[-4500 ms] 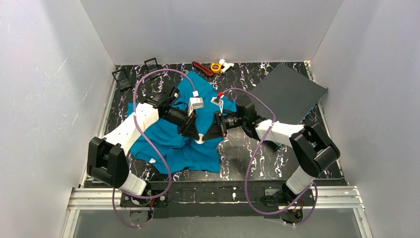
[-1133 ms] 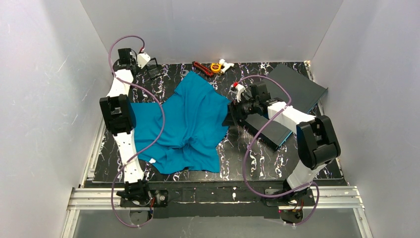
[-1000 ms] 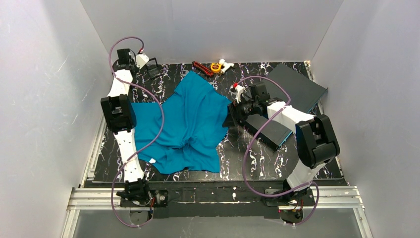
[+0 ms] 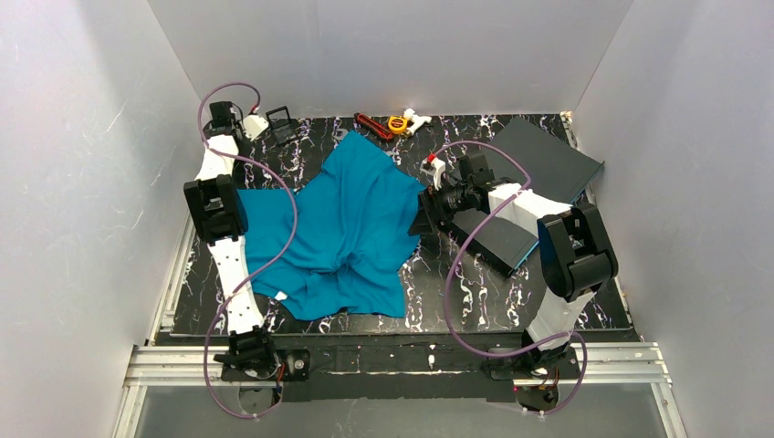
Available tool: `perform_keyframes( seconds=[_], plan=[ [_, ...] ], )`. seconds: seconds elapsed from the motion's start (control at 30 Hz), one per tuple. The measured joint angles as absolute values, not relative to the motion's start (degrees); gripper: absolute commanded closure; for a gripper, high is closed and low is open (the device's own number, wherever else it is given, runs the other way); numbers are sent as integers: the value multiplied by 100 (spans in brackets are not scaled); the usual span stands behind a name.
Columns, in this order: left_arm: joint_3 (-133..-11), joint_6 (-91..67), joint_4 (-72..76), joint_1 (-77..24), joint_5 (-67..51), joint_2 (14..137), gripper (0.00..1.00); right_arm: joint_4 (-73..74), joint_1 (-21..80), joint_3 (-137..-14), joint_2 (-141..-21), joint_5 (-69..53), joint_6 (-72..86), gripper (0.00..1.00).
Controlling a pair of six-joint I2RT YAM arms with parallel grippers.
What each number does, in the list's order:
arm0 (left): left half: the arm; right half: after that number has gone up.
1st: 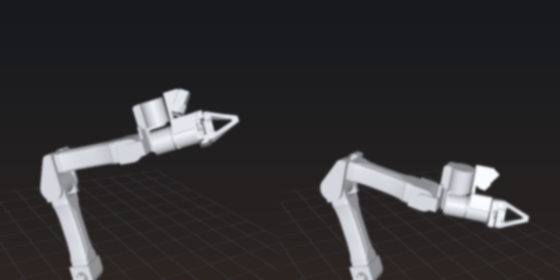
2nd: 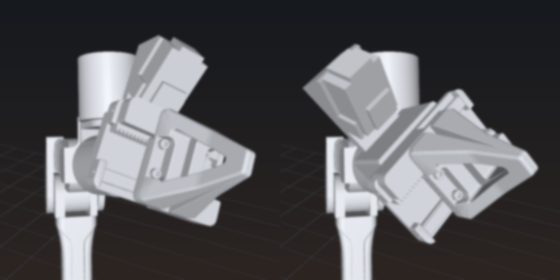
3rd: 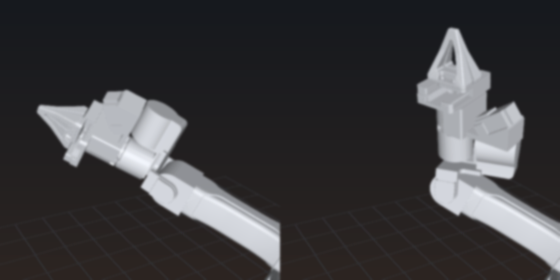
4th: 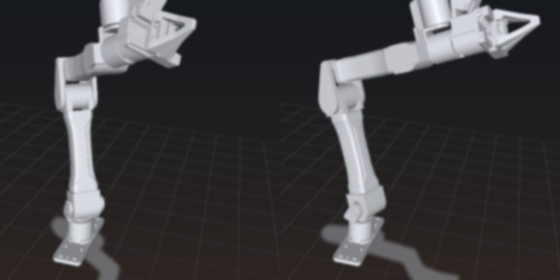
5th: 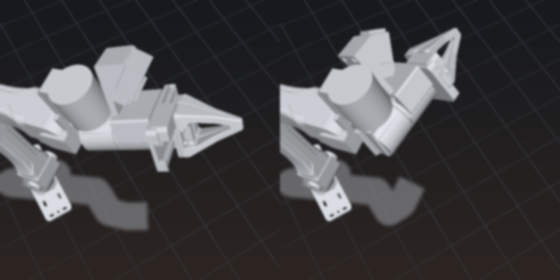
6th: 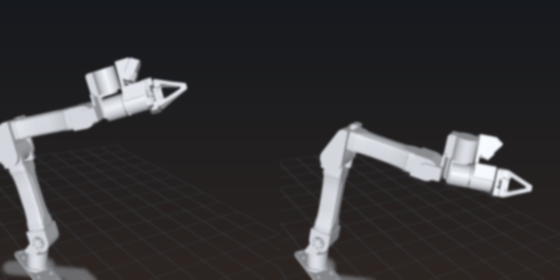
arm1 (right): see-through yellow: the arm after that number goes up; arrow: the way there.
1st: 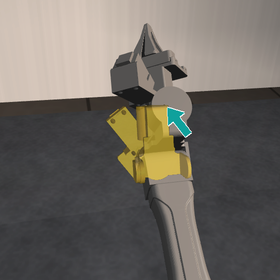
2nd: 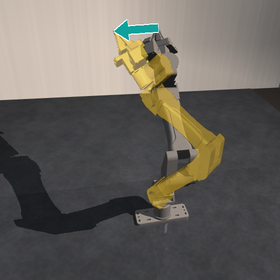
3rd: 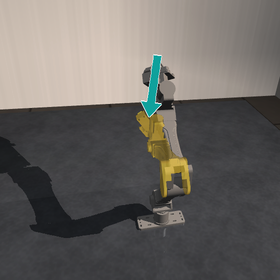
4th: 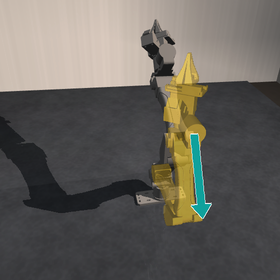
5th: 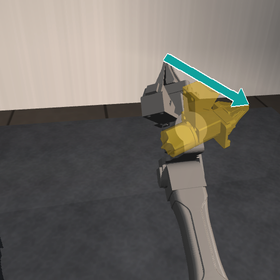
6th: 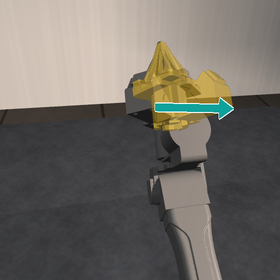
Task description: Remove the brooch from the garment
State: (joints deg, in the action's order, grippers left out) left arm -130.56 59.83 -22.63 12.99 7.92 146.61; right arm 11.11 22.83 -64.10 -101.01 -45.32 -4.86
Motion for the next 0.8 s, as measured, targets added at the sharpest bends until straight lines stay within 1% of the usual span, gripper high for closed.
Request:
perform_keyframes(
  seconds=[0.13,0.17,0.27,0.43,0.67,0.8],
  plan=[
    [-13056,5931,-2453,1299,705,14661,71,1114,2283,-6410,-10103,-4556,-486,2],
    [-13056,5913,-2495,1299,685,14661,67,1114,2283,-6410,-10103,-4560,-484,2],
    [-13056,5846,-2587,1288,639,14652,58,1111,2283,-6410,-10103,-4563,-484,2],
    [-13056,5701,-2759,1262,537,14521,46,1109,2283,-6407,-10103,-4584,-482,2],
    [-12873,5365,-3155,1201,246,13839,35,1103,2283,-6407,-10097,-4624,-482,2],
    [-12499,5100,-3468,1188,-161,13069,32,1098,2283,-6392,-10027,-4630,-469,2]
  ],
)
